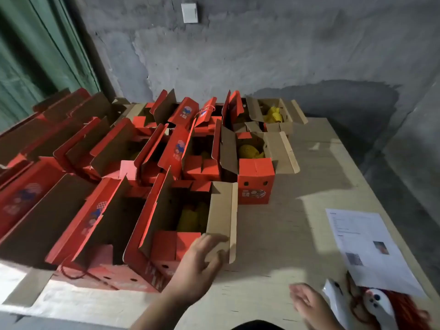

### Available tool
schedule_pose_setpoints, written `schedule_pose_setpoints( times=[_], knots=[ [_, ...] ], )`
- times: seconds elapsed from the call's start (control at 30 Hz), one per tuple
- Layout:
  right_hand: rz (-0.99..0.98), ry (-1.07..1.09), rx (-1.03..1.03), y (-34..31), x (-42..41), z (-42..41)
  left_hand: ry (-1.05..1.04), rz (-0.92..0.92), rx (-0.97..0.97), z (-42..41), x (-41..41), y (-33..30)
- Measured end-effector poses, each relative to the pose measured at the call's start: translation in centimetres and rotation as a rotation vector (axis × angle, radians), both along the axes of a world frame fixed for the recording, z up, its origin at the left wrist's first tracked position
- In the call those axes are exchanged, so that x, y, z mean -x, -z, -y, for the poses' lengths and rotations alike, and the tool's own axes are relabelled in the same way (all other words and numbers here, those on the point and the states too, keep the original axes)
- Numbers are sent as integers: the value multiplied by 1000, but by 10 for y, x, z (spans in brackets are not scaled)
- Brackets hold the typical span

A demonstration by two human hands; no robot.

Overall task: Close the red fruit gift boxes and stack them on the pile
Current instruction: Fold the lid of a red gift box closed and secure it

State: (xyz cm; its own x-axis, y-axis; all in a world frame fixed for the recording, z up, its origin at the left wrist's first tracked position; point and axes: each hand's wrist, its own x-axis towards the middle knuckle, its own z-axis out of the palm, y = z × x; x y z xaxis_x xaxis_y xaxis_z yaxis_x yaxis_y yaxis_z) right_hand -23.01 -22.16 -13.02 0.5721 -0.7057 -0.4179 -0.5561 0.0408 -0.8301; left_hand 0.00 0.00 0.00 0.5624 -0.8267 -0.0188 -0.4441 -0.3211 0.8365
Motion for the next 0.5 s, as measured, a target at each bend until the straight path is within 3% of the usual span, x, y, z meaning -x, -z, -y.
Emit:
schedule_pose_setpoints(
  times=[0.07, 0.1, 0.17, 0.23, 0.4, 0.5],
  knots=[
    [10, -80, 45, -20, -51, -8, -165, 384, -160, 14, -18, 10],
    [65, -122, 0, -32, -76, -10, -222, 455, -289, 20, -27, 18],
    [67, -172, -87, -61, -128, -17, -239, 373, -505, 26, -38, 28],
    [39, -207, -198, -84, -167, -29, -124, 310, -591, 24, -42, 47],
    [-42, -6, -318, -72, -206, -48, -78, 465, -617, 21, -39, 66],
    [-54, 81, -346, -60, -194, -43, -50, 434, -625, 27, -33, 62]
  ],
)
